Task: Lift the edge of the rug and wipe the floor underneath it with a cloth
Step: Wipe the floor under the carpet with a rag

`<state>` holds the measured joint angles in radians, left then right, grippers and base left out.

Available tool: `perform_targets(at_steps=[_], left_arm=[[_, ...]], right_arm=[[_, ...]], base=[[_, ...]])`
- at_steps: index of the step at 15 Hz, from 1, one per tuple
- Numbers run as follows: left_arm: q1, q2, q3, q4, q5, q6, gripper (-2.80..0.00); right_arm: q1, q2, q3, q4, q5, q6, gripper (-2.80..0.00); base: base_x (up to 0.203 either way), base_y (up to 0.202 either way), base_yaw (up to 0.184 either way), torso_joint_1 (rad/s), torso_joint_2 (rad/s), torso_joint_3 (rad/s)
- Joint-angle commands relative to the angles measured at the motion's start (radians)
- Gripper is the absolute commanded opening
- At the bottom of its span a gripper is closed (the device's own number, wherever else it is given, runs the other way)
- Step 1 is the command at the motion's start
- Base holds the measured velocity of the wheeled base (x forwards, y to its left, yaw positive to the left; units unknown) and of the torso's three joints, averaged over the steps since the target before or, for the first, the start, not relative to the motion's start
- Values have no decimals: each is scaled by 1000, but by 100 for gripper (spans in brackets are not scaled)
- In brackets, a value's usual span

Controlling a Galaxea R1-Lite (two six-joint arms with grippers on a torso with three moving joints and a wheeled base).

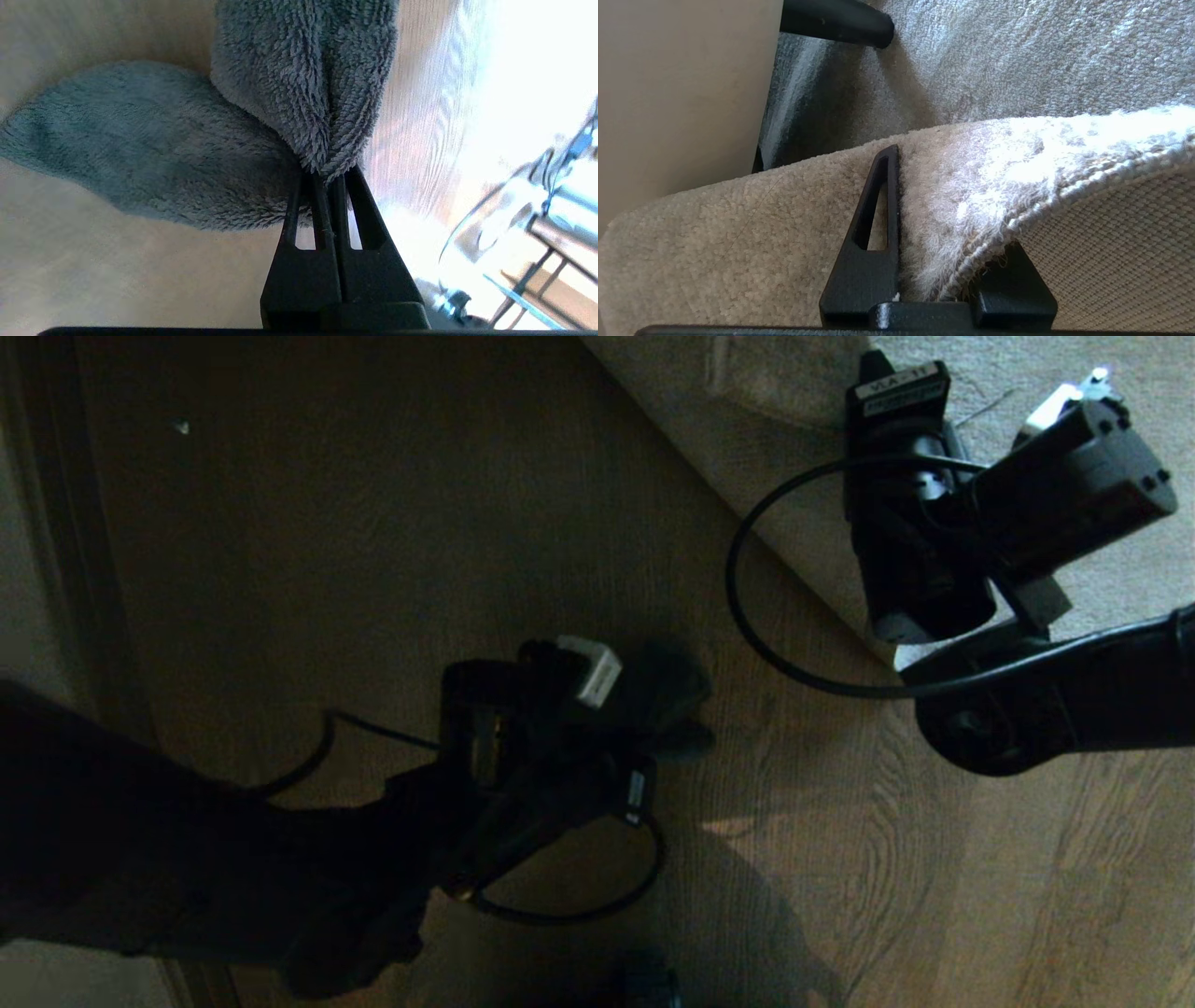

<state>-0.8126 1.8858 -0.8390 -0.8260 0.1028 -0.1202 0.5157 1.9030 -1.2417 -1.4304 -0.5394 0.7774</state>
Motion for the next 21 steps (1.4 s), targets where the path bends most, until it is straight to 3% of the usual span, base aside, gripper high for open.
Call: perform_targets(at_steps=[1,8,10,12,17,21], left_arm=[[-17,60,-51,-5,21,-9,-280],[-25,181,-240,-9,43,-1,-280],[-28,231,-300,-54,45,6,-280],[-32,260,-315,-103,46,79,-280],[-26,307,-374,-128,46,88,-280],[-13,346,-433,-136,86,84,-280]], right_arm=[[1,4,1,-12,-5,5,-280],[0,1,7,-15,-11,5,-280],[0,1,7,-15,-11,5,-280],[0,1,5,-17,-11,5,-280],[0,2,35,-58,-11,5,-280],[1,2,54,-65,-11,5,-280]], base=[[0,0,0,0,0,0],[0,0,0,0,0,0],[0,0,0,0,0,0],[0,0,0,0,0,0],[0,0,0,0,0,0],[0,0,0,0,0,0]])
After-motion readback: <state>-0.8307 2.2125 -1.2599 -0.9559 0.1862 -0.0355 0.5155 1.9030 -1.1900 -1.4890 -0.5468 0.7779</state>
